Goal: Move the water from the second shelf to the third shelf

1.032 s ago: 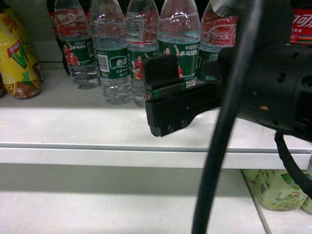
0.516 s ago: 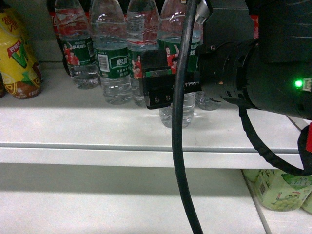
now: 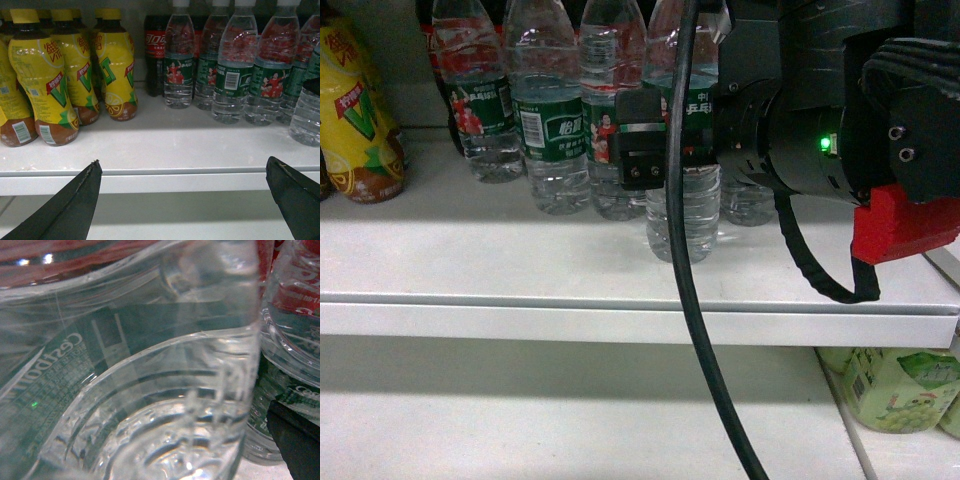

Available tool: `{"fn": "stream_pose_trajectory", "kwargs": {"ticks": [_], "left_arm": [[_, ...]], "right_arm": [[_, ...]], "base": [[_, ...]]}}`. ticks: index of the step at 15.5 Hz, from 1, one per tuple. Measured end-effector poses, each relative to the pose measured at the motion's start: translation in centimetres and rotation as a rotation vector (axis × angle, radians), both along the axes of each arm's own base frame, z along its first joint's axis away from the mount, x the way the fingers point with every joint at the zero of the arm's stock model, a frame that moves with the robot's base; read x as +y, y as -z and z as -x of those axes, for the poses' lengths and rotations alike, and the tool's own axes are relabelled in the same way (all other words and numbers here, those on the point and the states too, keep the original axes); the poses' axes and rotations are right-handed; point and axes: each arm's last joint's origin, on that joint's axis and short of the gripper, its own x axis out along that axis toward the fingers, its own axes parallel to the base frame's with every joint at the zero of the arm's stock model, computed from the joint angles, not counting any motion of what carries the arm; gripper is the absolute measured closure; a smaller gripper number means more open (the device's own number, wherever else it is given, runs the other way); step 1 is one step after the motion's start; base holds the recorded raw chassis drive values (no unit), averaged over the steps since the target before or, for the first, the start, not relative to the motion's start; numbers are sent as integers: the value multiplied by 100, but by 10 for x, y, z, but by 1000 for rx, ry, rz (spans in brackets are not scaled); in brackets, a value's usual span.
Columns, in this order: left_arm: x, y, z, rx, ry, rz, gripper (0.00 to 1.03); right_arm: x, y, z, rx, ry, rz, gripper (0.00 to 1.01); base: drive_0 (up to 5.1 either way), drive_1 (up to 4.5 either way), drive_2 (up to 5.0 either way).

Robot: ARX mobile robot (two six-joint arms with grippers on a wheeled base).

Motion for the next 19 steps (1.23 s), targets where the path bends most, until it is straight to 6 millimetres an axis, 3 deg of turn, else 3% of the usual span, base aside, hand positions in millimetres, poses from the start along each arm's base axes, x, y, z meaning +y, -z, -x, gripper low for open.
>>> {"fn": "stream_pose_trajectory", "kwargs": {"ticks": [2,4,5,13,19], "left_arm": [[0,0,0,0,0,0,5],[0,0,0,0,0,0,5],[0,0,0,0,0,0,5],[0,0,0,0,0,0,5],[0,0,0,0,0,0,5]], "right_arm": [[5,0,-3,-8,20,5,3],[8,-1,5,-26,8,-6,54],[6,-1,9,-30,3,-4,58],[-21,-4,67,-19,-59,7,61],[-55,-12,116,-75,-73,-21,61]], "base": [[0,0,0],[0,0,0],[0,0,0],[0,0,0],[0,0,0]]}}
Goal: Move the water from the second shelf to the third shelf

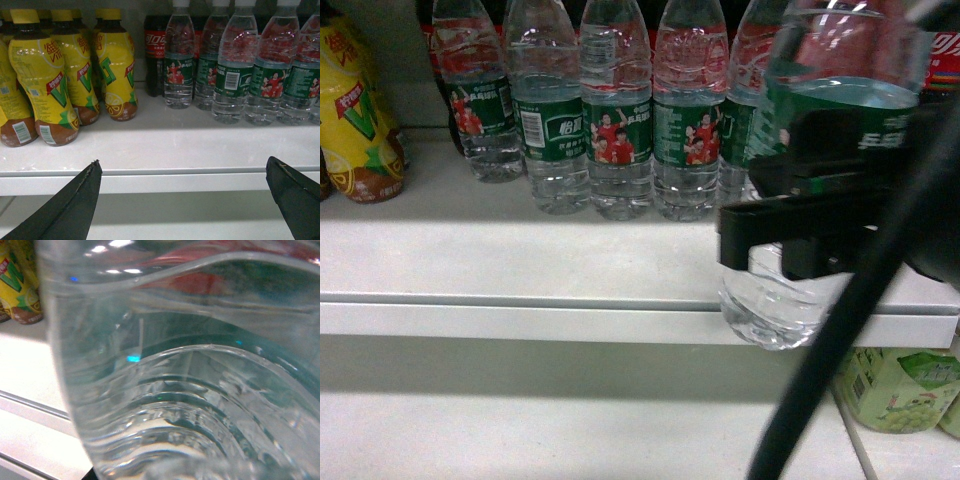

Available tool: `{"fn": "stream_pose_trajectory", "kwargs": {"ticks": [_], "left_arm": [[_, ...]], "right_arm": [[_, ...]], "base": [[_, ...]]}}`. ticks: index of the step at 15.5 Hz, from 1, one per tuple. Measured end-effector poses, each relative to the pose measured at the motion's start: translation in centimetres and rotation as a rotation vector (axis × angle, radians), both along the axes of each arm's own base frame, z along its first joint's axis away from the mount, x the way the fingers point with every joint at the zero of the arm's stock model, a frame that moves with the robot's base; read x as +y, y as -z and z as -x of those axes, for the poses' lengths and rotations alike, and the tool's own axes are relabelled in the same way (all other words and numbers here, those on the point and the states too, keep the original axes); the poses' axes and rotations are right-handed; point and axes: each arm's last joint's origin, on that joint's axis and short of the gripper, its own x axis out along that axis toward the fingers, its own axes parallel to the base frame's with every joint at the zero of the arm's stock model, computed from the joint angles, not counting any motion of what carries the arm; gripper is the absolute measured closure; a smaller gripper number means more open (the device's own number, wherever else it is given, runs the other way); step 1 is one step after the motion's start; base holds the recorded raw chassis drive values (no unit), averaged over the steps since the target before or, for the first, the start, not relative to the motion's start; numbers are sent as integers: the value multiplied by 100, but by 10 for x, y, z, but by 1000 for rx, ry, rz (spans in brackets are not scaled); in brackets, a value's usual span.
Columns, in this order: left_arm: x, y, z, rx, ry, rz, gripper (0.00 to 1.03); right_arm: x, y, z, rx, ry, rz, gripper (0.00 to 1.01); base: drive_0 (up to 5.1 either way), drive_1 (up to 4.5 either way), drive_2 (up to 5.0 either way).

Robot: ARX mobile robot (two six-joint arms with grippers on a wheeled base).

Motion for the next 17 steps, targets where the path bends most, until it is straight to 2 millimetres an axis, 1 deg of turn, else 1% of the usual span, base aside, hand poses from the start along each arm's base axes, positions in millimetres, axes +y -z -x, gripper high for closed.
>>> {"fn": "stream_pose_trajectory", "kwargs": {"ticks": [1,3,4,5,6,7,9,17], "left_arm": [[0,0,0,0,0,0,5],[0,0,0,0,0,0,5],[0,0,0,0,0,0,5],[0,0,0,0,0,0,5],[0,0,0,0,0,0,5],[0,0,0,0,0,0,5],[0,0,0,0,0,0,5],[0,0,0,0,0,0,5]], "right_arm": [[-5,0,5,-5,2,2,61],[-23,3,17,1,22,13,61],[-59,6,35,-20,106,48,61],[-88,4,47,-67,187,53,61],[-115,3,65,-67,260,34,61],[-126,-7,76,-117,318,4,61],[-127,-13,85,-153,312,-13,61],[-128,-6,92,-127,327,-21,61]], "base": [[0,0,0],[0,0,0],[0,0,0],[0,0,0],[0,0,0],[0,0,0],[0,0,0],[0,0,0]]}}
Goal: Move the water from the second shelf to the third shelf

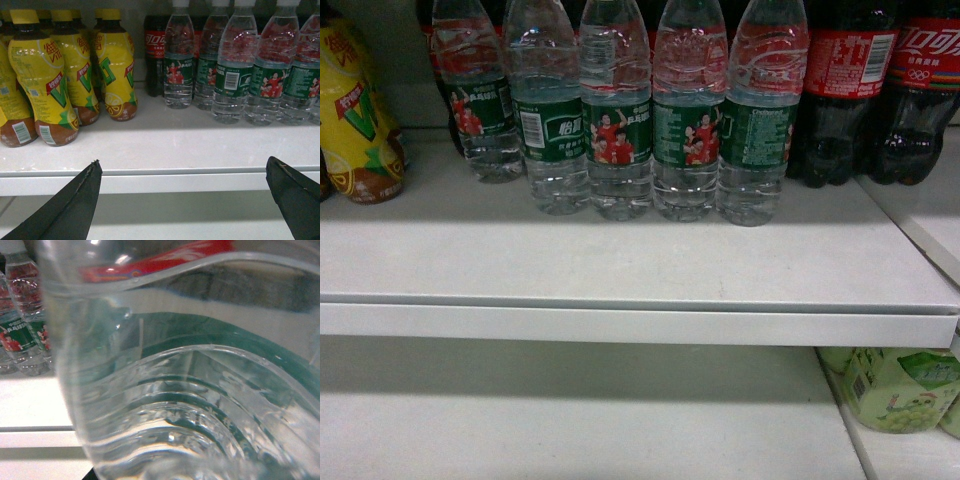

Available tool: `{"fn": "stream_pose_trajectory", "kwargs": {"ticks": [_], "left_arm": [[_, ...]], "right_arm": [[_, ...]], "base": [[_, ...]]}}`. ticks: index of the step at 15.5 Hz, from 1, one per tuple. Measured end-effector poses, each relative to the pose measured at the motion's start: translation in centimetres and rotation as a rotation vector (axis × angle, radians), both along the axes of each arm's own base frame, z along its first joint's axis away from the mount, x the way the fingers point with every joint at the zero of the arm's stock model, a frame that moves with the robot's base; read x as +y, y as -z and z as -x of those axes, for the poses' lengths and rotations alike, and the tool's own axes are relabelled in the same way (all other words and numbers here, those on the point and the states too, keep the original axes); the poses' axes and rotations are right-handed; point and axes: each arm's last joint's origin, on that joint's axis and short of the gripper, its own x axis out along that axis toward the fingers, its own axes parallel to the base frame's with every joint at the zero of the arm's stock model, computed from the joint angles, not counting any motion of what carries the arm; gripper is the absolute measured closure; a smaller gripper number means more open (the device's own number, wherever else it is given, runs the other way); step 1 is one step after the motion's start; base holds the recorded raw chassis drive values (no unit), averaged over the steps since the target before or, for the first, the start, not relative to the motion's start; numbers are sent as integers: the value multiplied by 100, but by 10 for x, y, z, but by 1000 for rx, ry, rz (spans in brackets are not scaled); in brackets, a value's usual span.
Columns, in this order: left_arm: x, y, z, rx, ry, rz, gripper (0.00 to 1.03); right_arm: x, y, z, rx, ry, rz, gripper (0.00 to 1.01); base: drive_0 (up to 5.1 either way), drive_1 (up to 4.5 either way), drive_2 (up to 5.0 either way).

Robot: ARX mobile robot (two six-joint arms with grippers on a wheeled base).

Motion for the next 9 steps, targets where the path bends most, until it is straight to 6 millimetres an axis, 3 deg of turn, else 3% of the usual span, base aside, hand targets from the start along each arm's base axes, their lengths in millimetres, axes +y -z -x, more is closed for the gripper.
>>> {"fn": "stream_pose_trajectory", "kwargs": {"ticks": [9], "left_arm": [[0,0,0,3,0,0,5]], "right_arm": [[0,1,0,5,0,0,61]], "base": [[0,0,0]]}}
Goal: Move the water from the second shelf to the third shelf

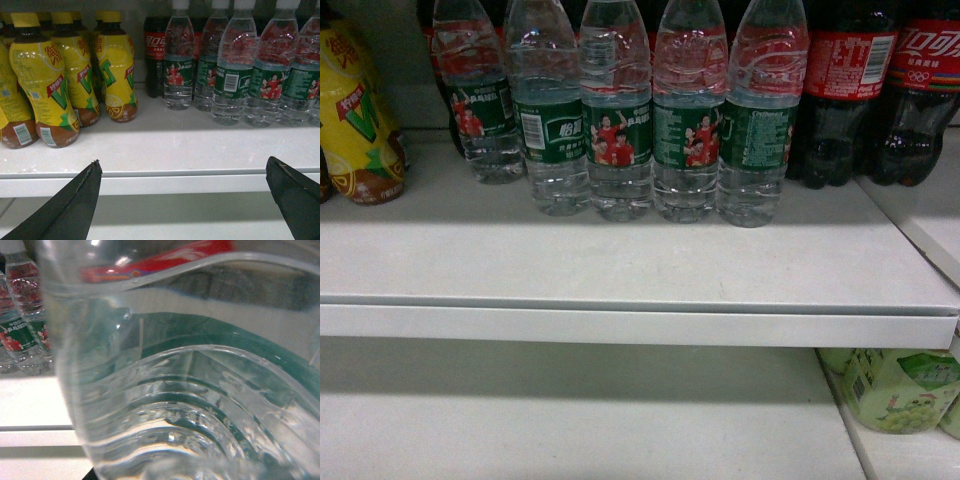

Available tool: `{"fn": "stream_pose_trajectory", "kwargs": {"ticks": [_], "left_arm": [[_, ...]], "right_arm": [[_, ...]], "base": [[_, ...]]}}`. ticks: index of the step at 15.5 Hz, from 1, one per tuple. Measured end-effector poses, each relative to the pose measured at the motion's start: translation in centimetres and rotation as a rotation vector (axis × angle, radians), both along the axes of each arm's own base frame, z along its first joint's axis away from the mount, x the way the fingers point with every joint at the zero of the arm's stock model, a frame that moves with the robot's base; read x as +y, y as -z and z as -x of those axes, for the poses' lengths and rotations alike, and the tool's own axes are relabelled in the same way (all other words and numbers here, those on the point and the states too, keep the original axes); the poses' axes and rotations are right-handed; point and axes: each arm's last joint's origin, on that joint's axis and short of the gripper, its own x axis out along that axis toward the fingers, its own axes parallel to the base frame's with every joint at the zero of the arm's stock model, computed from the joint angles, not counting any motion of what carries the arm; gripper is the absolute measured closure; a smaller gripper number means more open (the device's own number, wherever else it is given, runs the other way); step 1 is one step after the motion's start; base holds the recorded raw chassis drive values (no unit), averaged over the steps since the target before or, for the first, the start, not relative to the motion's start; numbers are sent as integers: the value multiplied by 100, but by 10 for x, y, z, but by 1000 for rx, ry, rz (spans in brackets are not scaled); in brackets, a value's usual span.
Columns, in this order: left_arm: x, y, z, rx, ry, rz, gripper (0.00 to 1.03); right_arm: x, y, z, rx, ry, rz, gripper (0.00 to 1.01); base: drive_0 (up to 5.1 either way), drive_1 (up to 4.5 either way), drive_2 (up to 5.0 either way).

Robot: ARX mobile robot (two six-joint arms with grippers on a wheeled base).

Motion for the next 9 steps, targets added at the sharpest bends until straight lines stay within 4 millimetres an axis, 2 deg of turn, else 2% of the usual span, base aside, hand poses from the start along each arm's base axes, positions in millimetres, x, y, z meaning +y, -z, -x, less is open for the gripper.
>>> {"fn": "stream_pose_trajectory", "kwargs": {"ticks": [9], "left_arm": [[0,0,0,-3,2,0,5]], "right_arm": [[0,0,1,-5,0,-3,61]], "base": [[0,0,0]]}}
